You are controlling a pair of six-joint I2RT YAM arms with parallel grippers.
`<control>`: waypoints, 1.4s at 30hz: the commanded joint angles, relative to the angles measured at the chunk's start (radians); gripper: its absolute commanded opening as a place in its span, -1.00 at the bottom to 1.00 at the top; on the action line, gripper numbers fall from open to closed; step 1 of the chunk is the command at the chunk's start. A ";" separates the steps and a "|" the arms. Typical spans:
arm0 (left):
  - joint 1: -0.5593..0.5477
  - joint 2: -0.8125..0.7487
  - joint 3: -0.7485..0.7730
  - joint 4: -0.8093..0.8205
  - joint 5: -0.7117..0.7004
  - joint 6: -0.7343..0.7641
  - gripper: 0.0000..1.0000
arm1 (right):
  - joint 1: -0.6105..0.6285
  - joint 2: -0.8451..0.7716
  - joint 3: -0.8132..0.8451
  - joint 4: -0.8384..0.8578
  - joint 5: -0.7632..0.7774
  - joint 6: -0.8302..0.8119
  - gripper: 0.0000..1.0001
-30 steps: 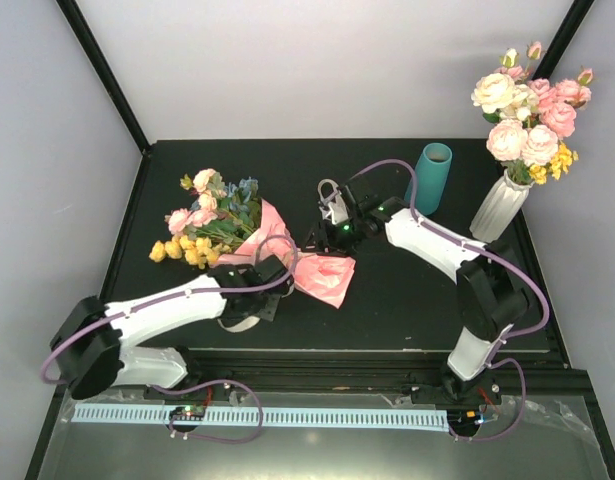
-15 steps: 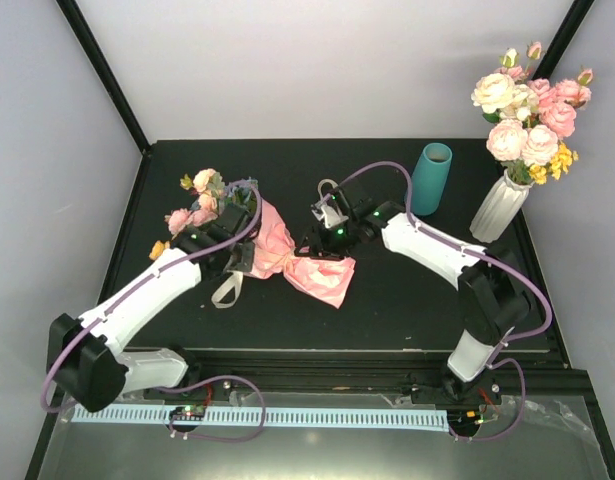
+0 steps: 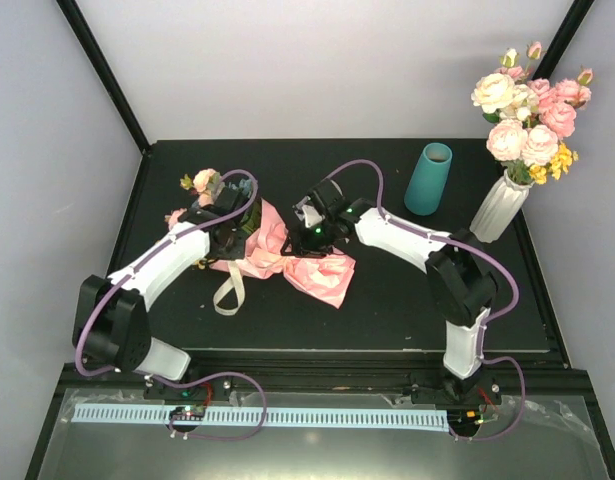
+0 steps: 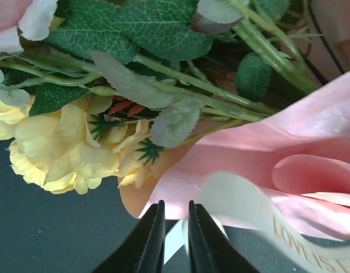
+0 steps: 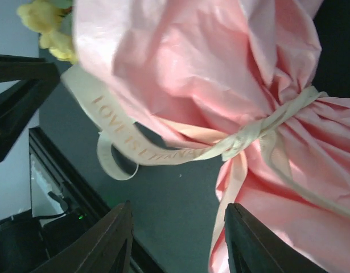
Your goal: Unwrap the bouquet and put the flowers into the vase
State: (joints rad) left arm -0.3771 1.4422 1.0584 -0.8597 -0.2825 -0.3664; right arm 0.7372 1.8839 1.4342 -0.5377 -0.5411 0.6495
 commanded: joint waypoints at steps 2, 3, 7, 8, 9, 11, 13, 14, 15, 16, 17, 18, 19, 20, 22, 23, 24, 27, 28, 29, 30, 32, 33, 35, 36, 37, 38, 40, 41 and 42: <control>0.045 0.028 0.046 0.025 0.034 0.009 -0.67 | 0.011 0.044 0.029 0.010 0.050 0.029 -0.12; 0.054 0.033 0.046 0.027 0.033 0.011 -0.67 | 0.011 0.055 0.031 0.010 0.051 0.030 -0.14; 0.091 0.044 0.036 0.047 0.061 0.030 -0.66 | 0.012 0.095 0.046 0.009 0.052 0.029 -0.25; 0.100 0.045 0.032 0.055 0.070 0.041 -0.66 | 0.014 0.103 0.052 0.008 0.053 0.027 -0.28; 0.108 0.049 0.030 0.060 0.075 0.047 -0.66 | 0.013 0.112 0.056 0.006 0.053 0.025 -0.30; 0.127 0.057 0.026 0.066 0.080 0.059 -0.66 | 0.016 0.129 0.064 0.005 0.053 0.024 -0.35; 0.148 0.066 0.018 0.080 0.097 0.071 -0.66 | 0.019 0.143 0.074 0.004 0.052 0.024 -0.43; 0.158 0.073 0.015 0.089 0.109 0.078 -0.66 | 0.020 0.149 0.077 0.003 0.053 0.023 -0.46; 0.167 0.082 0.014 0.093 0.119 0.086 -0.66 | 0.021 0.156 0.079 0.002 0.055 0.021 -0.48; 0.174 0.094 0.015 0.097 0.128 0.094 -0.66 | 0.021 0.158 0.079 -0.001 0.058 0.019 -0.52; 0.181 0.109 0.017 0.099 0.138 0.100 -0.66 | 0.022 0.161 0.079 -0.005 0.064 0.015 -0.55; 0.186 0.120 0.018 0.104 0.149 0.107 -0.66 | 0.022 0.160 0.080 -0.011 0.071 0.008 -0.59; 0.189 0.137 0.018 0.107 0.160 0.113 -0.66 | 0.021 0.161 0.079 -0.018 0.080 0.000 -0.62; 0.192 0.150 0.020 0.112 0.170 0.118 -0.66 | 0.022 0.161 0.081 -0.027 0.089 -0.008 -0.65; 0.197 0.171 0.022 0.119 0.182 0.125 -0.66 | 0.021 0.165 0.085 -0.044 0.112 -0.026 -0.69; 0.199 0.182 0.025 0.124 0.184 0.128 -0.66 | 0.022 0.168 0.087 -0.054 0.126 -0.032 -0.69; 0.201 0.193 0.029 0.127 0.186 0.128 -0.66 | 0.023 0.171 0.089 -0.062 0.137 -0.039 -0.69; 0.210 0.228 0.053 0.125 0.197 0.139 -0.66 | 0.023 0.180 0.087 -0.072 0.155 -0.045 -0.65; 0.212 0.239 0.059 0.124 0.199 0.142 -0.67 | 0.023 0.186 0.089 -0.072 0.154 -0.045 -0.63; 0.215 0.246 0.062 0.123 0.203 0.146 -0.67 | 0.024 0.194 0.094 -0.071 0.148 -0.044 -0.61; 0.216 0.253 0.065 0.123 0.207 0.147 -0.67 | 0.024 0.203 0.101 -0.070 0.142 -0.044 -0.61; 0.222 0.264 0.069 0.122 0.217 0.150 -0.67 | 0.028 0.215 0.117 -0.072 0.130 -0.047 -0.58; 0.226 0.269 0.071 0.122 0.223 0.152 -0.67 | 0.031 0.214 0.119 -0.062 0.118 -0.051 -0.56; 0.229 0.277 0.075 0.122 0.233 0.156 -0.67 | 0.041 0.202 0.110 -0.045 0.121 -0.058 -0.54; 0.230 0.279 0.074 0.121 0.236 0.158 -0.67 | 0.045 0.199 0.108 -0.042 0.126 -0.063 -0.54; 0.230 0.284 0.074 0.122 0.243 0.161 -0.67 | 0.048 0.203 0.114 -0.043 0.129 -0.065 -0.53; 0.230 0.287 0.074 0.121 0.251 0.164 -0.68 | 0.048 0.210 0.122 -0.045 0.131 -0.062 -0.52; 0.230 0.294 0.068 0.120 0.279 0.167 -0.68 | 0.048 0.225 0.152 -0.045 0.134 -0.057 -0.46; 0.229 0.291 0.063 0.120 0.291 0.167 -0.68 | 0.047 0.233 0.171 -0.048 0.138 -0.056 -0.45; 0.228 0.281 0.054 0.123 0.307 0.167 -0.68 | 0.047 0.244 0.196 -0.055 0.148 -0.058 -0.44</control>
State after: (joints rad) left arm -0.1558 1.7153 1.1004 -0.7452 -0.0505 -0.2184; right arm 0.7773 2.0876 1.5524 -0.5907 -0.4232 0.6037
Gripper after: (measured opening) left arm 0.160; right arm 0.269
